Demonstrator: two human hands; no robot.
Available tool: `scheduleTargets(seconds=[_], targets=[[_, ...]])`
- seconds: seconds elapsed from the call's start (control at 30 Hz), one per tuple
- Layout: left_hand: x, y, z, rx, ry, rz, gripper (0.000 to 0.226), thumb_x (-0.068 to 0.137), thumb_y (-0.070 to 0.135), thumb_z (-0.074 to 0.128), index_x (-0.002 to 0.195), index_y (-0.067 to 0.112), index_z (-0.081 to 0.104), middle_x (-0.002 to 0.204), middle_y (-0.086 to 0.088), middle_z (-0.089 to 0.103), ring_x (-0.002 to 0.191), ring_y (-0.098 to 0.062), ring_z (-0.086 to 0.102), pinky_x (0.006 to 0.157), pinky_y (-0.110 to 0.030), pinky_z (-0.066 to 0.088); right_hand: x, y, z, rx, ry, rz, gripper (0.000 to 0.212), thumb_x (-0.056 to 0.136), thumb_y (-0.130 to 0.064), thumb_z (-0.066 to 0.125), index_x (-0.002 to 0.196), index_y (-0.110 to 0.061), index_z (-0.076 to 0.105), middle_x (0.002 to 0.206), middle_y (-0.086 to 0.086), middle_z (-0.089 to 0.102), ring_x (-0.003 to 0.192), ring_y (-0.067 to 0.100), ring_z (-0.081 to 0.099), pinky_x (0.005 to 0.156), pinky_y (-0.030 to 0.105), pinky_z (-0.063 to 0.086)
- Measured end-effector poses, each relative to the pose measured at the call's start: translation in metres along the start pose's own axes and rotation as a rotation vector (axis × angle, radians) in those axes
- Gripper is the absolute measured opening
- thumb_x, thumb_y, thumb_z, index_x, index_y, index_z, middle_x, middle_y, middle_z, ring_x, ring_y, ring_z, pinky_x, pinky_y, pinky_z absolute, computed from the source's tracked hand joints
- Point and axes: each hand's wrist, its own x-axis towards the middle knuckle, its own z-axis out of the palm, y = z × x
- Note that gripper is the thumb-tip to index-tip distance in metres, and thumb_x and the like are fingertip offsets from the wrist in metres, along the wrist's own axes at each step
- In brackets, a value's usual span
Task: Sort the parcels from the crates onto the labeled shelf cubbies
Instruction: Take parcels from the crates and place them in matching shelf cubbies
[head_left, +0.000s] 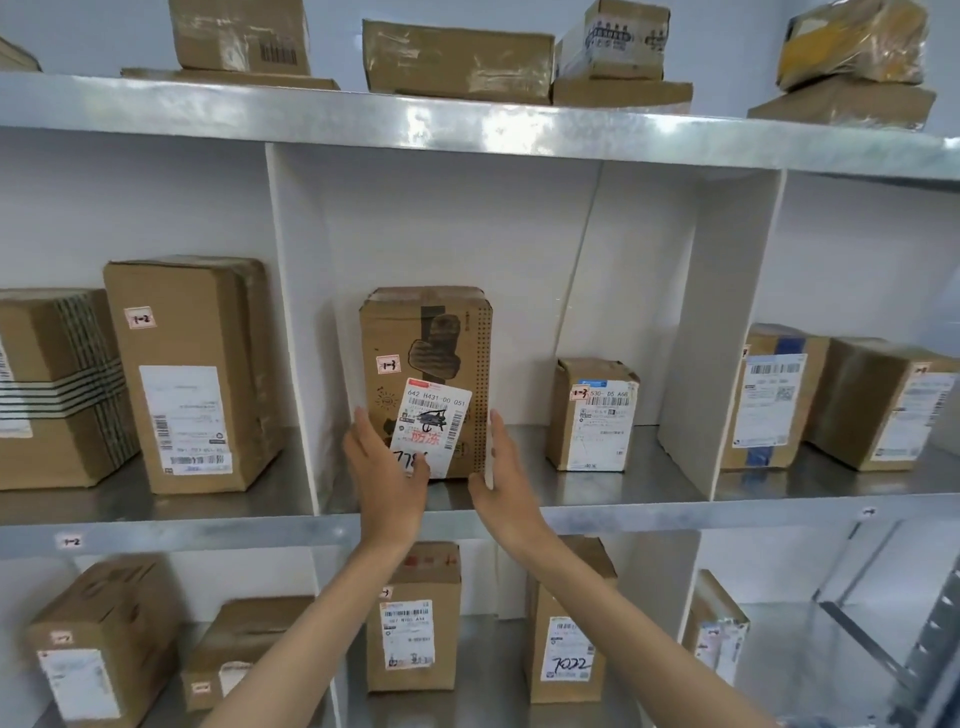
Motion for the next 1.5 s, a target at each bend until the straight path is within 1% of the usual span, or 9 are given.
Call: scheduleTargets(seconds=[0.13,0.33,0.6,0.83,0.93,1.03,1.2,1.33,1.5], targets=[[-0.02,0.02,-0.005,0.077,0.161,0.304,0.073,0.081,-0.005,0.06,0.143,0.011,0.025,0.147,-0.011,0.026,0.14,-0.023,0.022,0.111,-0.029,0.024,-0.01,0.0,-0.019,-0.026,0.011,0.019,0.07,0.095,-0.005,0.042,0.15,-0.029,0.005,0.155,-0.014,0.013,0.138,-0.002,0.016,0.11,0.015,0.013],[-0.067,0.086,0.028,-0.037,0.027,0.65,0.043,0.082,-0.002,0.044,0.124,0.009,0.047,0.126,-0.007,0.047,0.122,-0.02,0.042,0.108,-0.015,0.025,-0.04,-0.003,-0.089,-0.031,0.081,-0.172,0.058,0.092,0.0,0.041,0.141,-0.028,0.03,0.143,-0.007,0.036,0.132,0.001,0.032,0.113,0.021,0.027],[-0.171,0.178,0.139,-0.199,-0.156,0.615,0.038,0.085,-0.004,0.048,0.118,0.015,0.048,0.116,-0.001,0.05,0.11,-0.007,0.046,0.1,-0.009,0.033,-0.094,0.048,-0.261,-0.051,0.328,-0.187,0.043,0.092,0.005,0.043,0.126,-0.021,0.047,0.122,-0.009,0.055,0.115,-0.004,0.05,0.099,0.012,0.039],[-0.237,0.245,0.259,-0.308,-0.432,0.438,0.046,0.09,-0.002,0.048,0.128,0.024,0.043,0.127,0.005,0.048,0.115,-0.002,0.046,0.095,-0.01,0.038,-0.106,0.12,-0.407,0.018,0.625,0.069,0.041,0.092,0.005,0.039,0.121,-0.023,0.048,0.112,-0.002,0.059,0.104,0.009,0.055,0.083,0.016,0.043],[-0.248,0.267,0.307,-0.307,-0.615,0.199,0.062,0.092,-0.001,0.045,0.143,0.029,0.026,0.144,0.006,0.035,0.131,-0.007,0.035,0.109,-0.025,0.034,-0.097,0.148,-0.447,0.039,0.595,0.161,0.046,0.091,0.007,0.039,0.127,-0.021,0.043,0.12,0.001,0.054,0.106,0.015,0.053,0.089,0.023,0.044],[-0.248,0.284,0.352,-0.32,-0.765,0.107,0.075,0.092,-0.001,0.047,0.149,0.028,0.009,0.143,0.018,0.022,0.132,-0.001,0.023,0.113,-0.022,0.018,-0.085,0.165,-0.474,0.039,0.504,0.156,0.045,0.092,0.001,0.047,0.127,-0.025,0.037,0.12,-0.006,0.043,0.11,0.008,0.042,0.096,0.021,0.034],[-0.224,0.296,0.415,-0.214,-0.762,0.006,0.092,0.084,-0.012,0.047,0.151,0.023,-0.005,0.154,0.0,0.018,0.143,-0.021,0.02,0.116,-0.035,0.026,-0.057,0.204,-0.502,-0.035,0.328,0.187,0.059,0.086,0.01,0.046,0.138,-0.015,0.033,0.119,-0.007,0.046,0.115,0.01,0.045,0.092,0.008,0.038],[-0.218,0.305,0.434,-0.226,-0.785,-0.006,0.096,0.076,-0.021,0.038,0.151,0.022,-0.004,0.156,-0.001,0.019,0.143,-0.02,0.021,0.114,-0.03,0.026,-0.04,0.225,-0.505,0.033,0.209,0.216,0.071,0.086,0.012,0.042,0.145,-0.02,0.021,0.139,-0.002,0.045,0.126,0.014,0.044,0.103,0.026,0.04],[-0.203,0.309,0.441,-0.117,-0.843,-0.025,0.085,0.087,-0.016,0.034,0.149,0.017,-0.013,0.155,-0.002,0.021,0.143,-0.022,0.022,0.111,-0.027,0.023,-0.035,0.233,-0.503,0.025,0.176,0.173,0.077,0.083,0.017,0.039,0.148,-0.016,0.013,0.14,0.0,0.042,0.125,0.011,0.042,0.1,0.016,0.037]])
